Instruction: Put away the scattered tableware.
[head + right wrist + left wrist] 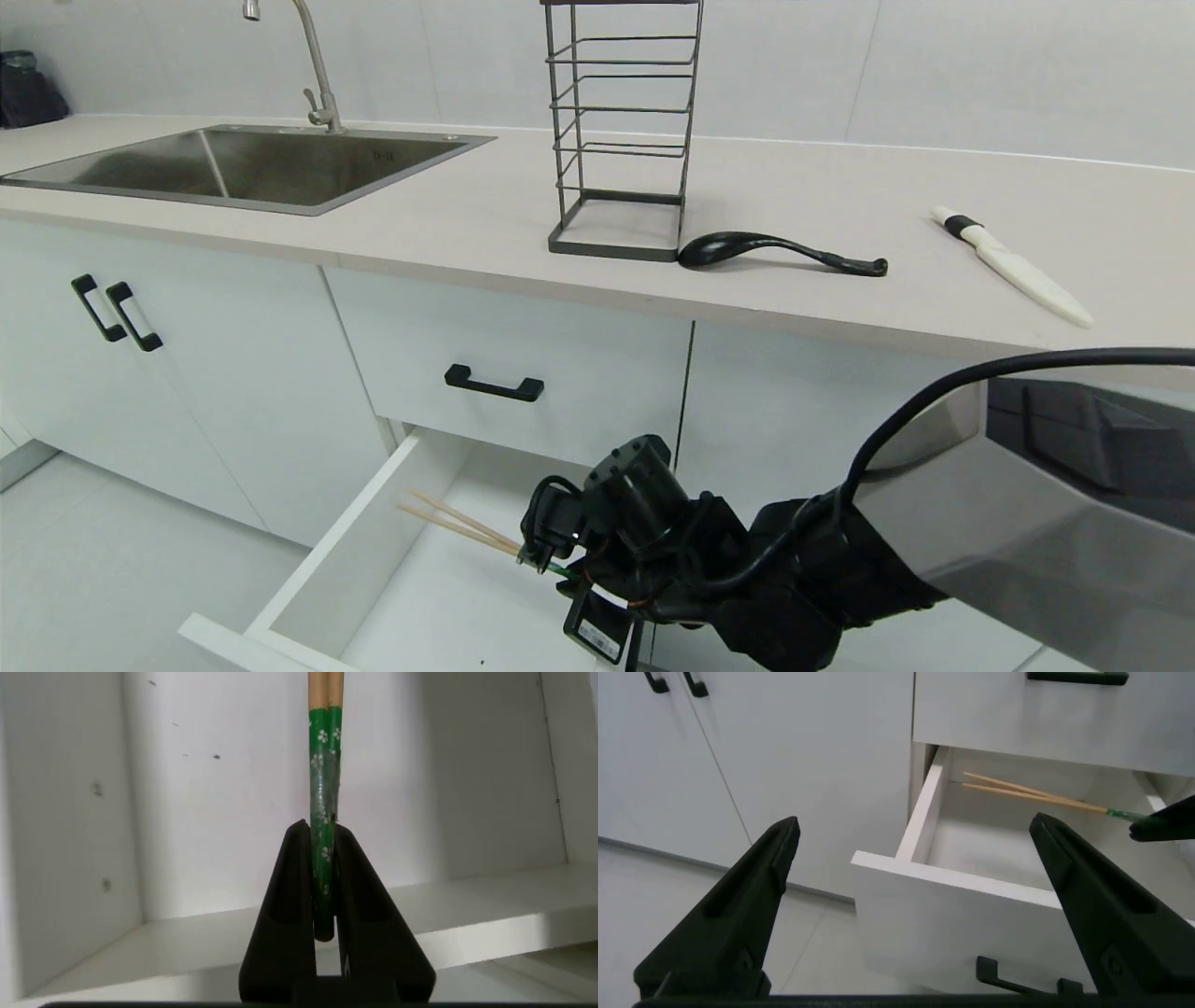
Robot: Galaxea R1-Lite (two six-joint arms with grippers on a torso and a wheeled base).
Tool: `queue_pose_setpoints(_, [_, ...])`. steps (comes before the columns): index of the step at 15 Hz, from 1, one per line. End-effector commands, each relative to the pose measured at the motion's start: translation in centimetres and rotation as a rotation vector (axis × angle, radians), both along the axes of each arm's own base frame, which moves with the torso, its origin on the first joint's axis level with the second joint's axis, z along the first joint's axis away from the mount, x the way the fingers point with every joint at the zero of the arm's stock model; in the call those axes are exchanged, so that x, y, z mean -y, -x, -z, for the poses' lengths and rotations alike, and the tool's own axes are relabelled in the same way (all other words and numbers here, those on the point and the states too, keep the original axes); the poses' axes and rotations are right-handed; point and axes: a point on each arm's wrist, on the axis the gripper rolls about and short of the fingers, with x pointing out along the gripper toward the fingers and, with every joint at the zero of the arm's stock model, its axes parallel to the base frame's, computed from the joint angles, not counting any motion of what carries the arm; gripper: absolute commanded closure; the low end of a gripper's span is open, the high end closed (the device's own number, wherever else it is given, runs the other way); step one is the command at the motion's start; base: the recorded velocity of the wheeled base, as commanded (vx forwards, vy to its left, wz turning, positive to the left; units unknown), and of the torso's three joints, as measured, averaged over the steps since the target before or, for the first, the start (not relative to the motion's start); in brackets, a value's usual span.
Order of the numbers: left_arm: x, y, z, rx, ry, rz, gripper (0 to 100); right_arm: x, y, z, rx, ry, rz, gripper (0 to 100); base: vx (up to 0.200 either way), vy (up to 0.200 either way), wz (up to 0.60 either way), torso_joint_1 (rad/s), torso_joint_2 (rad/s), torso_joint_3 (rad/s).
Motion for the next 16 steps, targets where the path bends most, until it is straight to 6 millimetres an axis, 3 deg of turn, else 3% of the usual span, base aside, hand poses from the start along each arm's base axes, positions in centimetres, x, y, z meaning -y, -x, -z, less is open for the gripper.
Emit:
queue_pose_setpoints(1, [0.0, 0.0, 0.0, -0.001, 0.000, 0.000, 0, -0.6, -0.5, 1.8, -0.022, 0.018, 0.005, 100, 0.000, 0.000, 0.00, -0.002, 0.04, 0.051])
queue_pose_setpoints(3, [0.0, 0.0, 0.0, -0.001, 0.000, 0.000, 0, -1.9, -1.3, 2.5, -0.010, 0.002, 0.003, 100, 0.000, 0.000, 0.00, 0.000, 0.00, 0.000])
queue_pose_setpoints(10, [0.0, 0.0, 0.0, -0.001, 0.000, 0.000, 0, -3.0, -2.1, 5.0, -0.058, -0.001, 0.055, 100, 0.000, 0.000, 0.00, 0.000, 0.00, 0.000])
queue_pose_setpoints(16, [0.0, 0.0, 0.0, -0.001, 0.000, 0.000, 0, -3.8, -2.5, 6.1, -0.059, -0.001, 0.046, 100, 0.000, 0.000, 0.00, 0.000, 0.00, 0.000])
